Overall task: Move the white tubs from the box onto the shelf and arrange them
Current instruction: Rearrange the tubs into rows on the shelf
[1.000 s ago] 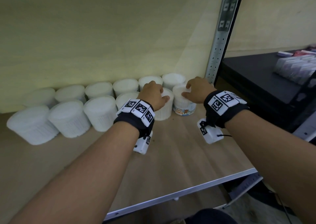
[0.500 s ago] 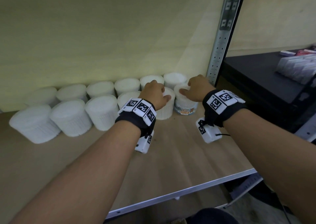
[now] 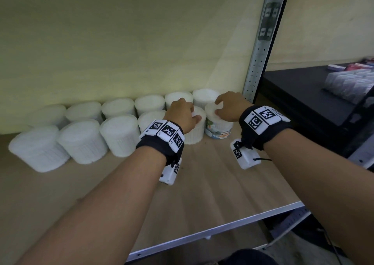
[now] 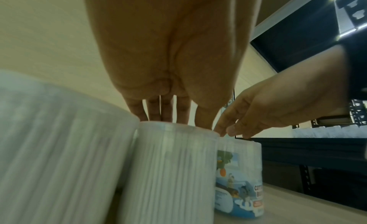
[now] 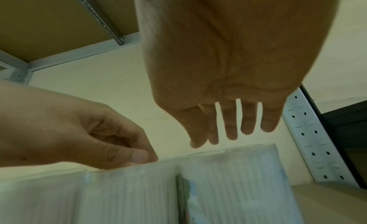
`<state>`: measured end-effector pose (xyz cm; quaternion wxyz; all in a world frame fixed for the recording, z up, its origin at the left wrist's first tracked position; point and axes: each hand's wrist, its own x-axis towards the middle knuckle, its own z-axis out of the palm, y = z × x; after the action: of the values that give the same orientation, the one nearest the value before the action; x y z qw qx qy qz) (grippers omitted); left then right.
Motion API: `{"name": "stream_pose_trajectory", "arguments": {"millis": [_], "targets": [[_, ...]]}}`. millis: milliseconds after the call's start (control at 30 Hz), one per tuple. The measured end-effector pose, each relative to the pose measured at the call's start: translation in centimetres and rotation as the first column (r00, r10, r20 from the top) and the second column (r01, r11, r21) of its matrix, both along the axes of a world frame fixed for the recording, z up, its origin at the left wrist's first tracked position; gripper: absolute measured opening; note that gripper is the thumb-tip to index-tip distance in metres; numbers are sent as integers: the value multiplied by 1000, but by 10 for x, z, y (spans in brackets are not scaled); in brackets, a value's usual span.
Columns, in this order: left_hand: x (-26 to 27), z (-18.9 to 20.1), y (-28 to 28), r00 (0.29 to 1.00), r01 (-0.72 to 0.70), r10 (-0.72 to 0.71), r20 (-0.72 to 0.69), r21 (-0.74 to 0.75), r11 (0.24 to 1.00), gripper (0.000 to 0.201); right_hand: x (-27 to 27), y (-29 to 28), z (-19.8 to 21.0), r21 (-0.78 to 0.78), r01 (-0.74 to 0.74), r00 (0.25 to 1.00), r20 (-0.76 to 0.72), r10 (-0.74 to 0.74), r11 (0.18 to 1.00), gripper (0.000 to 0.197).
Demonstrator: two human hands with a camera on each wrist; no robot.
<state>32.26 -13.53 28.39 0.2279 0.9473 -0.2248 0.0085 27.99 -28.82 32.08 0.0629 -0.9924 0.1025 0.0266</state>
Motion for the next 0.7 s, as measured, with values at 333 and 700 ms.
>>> {"name": "stream_pose_trajectory", "arguments": {"millis": [333,700], "targets": [[0,-1,0,1000,2,-2,3,22,1000,45,-1,0,-4,-8,-1,1000,-22,1,1000,57],[-4,4,-1,1000,18,-18,0,65,998,42,-1,3,-4,-9,2,1000,15,-2,1000,55]]}}
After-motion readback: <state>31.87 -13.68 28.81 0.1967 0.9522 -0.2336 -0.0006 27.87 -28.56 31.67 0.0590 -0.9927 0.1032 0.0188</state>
